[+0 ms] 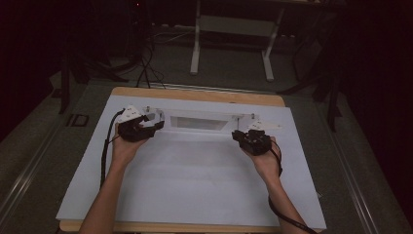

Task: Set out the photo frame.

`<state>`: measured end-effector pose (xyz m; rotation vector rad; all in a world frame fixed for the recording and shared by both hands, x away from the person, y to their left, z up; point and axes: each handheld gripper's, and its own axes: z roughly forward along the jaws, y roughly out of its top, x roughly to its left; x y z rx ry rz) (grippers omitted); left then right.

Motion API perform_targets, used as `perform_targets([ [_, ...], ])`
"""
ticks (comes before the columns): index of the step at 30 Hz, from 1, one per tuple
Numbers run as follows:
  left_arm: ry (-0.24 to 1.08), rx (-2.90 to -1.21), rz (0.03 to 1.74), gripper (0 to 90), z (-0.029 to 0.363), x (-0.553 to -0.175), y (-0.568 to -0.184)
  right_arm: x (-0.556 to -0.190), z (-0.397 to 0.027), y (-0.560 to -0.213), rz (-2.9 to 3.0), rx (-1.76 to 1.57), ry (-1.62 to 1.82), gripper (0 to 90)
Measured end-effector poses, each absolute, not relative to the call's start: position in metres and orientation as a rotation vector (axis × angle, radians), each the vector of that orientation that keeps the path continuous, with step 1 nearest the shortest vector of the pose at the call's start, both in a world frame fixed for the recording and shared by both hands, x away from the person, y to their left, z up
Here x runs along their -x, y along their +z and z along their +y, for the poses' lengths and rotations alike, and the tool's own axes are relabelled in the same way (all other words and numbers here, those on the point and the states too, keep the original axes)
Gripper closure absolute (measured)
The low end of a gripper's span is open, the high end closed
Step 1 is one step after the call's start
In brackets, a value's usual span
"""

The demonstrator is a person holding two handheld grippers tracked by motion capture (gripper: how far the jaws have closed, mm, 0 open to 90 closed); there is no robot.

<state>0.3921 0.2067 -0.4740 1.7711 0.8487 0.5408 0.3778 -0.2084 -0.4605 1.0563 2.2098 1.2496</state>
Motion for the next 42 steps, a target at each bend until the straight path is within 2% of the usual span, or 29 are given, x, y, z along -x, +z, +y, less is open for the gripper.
perform_targets([
  [22, 0.514, -1.739, 0.874, 45.2, 0.208, -0.398, -0.474, -0.395, -0.24, -0.47, 2.121, -1.151, 1.202, 64.4],
  [27, 0.506, -1.733, 0.877, 44.8, 0.208, -0.399, -0.475, -0.401, -0.241, -0.468, 2.089, -1.156, 1.193, 51.2],
  [35, 0.508, -1.727, 0.882, 44.6, 0.208, -0.4, -0.475, -0.411, -0.234, -0.467, 2.092, -1.069, 1.213, 40.8],
  [38, 0.522, -1.733, 0.888, 44.7, 0.206, -0.4, -0.475, -0.416, -0.232, -0.47, 2.099, -1.052, 1.253, 40.2],
  [40, 0.527, -1.74, 0.893, 44.6, 0.205, -0.402, -0.474, -0.417, -0.229, -0.473, 2.102, -1.029, 1.271, 45.1],
  [42, 0.542, -1.746, 0.898, 44.7, 0.204, -0.402, -0.473, -0.416, -0.224, -0.474, 2.097, -1.009, 1.269, 46.0],
])
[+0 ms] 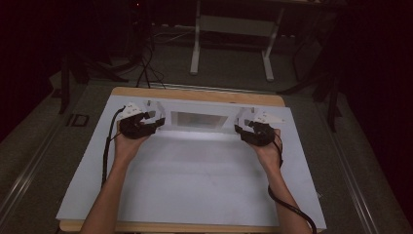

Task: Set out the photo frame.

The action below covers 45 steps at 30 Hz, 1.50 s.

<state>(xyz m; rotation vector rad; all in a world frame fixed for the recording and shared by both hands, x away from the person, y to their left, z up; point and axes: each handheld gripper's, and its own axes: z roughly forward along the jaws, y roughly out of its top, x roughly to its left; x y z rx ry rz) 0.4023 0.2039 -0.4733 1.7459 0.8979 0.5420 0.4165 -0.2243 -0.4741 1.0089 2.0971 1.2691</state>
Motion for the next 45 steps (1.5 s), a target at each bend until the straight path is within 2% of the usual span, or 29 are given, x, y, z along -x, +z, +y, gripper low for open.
perform_targets([
  [7, 0.584, -1.751, 0.929, 46.1, 0.198, -0.406, -0.467, -0.421, -0.217, -0.471, 2.056, -1.004, 1.207, 46.7],
  [23, 0.411, -1.77, 1.058, 49.4, 0.191, -0.382, -0.45, -0.393, -0.236, -0.461, 2.115, -1.143, 1.315, 46.7],
  [34, 0.425, -1.762, 1.036, 47.0, 0.192, -0.377, -0.459, -0.387, -0.236, -0.466, 2.11, -1.137, 1.331, 45.4],
  [35, 0.429, -1.755, 1.043, 39.8, 0.191, -0.377, -0.46, -0.388, -0.237, -0.466, 2.118, -1.129, 1.335, 42.6],
  [36, 0.426, -1.747, 1.046, 37.8, 0.192, -0.377, -0.461, -0.388, -0.237, -0.466, 2.117, -1.138, 1.334, 39.4],
  [45, 0.415, -1.667, 1.065, 33.9, 0.212, -0.365, -0.463, -0.386, -0.25, -0.472, 2.088, -1.179, 1.333, 27.7],
])
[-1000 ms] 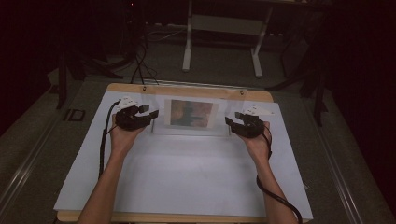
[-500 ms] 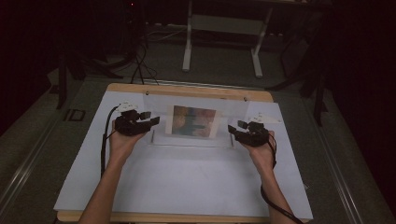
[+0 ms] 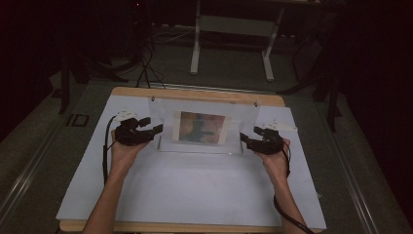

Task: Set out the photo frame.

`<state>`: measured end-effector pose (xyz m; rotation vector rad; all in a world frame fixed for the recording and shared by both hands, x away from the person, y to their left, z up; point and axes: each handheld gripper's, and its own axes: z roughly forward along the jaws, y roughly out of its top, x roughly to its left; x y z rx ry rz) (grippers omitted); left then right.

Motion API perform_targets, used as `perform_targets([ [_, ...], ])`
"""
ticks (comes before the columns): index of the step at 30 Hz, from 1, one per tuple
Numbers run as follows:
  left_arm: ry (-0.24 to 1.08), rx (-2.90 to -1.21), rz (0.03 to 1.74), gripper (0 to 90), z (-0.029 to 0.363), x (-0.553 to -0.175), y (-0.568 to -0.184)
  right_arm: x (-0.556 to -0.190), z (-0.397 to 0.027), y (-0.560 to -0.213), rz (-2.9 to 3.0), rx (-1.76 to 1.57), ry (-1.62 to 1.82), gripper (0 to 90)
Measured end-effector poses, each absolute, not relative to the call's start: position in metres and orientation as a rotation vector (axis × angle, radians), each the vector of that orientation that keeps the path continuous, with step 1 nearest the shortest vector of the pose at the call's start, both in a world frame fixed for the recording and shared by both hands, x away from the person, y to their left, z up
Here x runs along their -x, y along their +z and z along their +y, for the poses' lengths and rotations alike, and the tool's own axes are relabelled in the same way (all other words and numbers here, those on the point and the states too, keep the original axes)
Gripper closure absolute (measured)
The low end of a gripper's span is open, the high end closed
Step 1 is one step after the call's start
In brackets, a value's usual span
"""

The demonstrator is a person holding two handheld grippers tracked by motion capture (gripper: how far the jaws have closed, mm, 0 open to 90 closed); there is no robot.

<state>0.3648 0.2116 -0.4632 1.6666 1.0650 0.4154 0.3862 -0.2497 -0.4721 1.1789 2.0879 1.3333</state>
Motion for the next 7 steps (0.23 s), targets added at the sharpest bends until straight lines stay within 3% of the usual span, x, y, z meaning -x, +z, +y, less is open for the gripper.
perform_targets([
  [7, 0.447, -1.642, 1.086, 34.0, 0.226, -0.352, -0.461, -0.378, -0.26, -0.47, 2.11, -1.142, 1.327, 21.1],
])
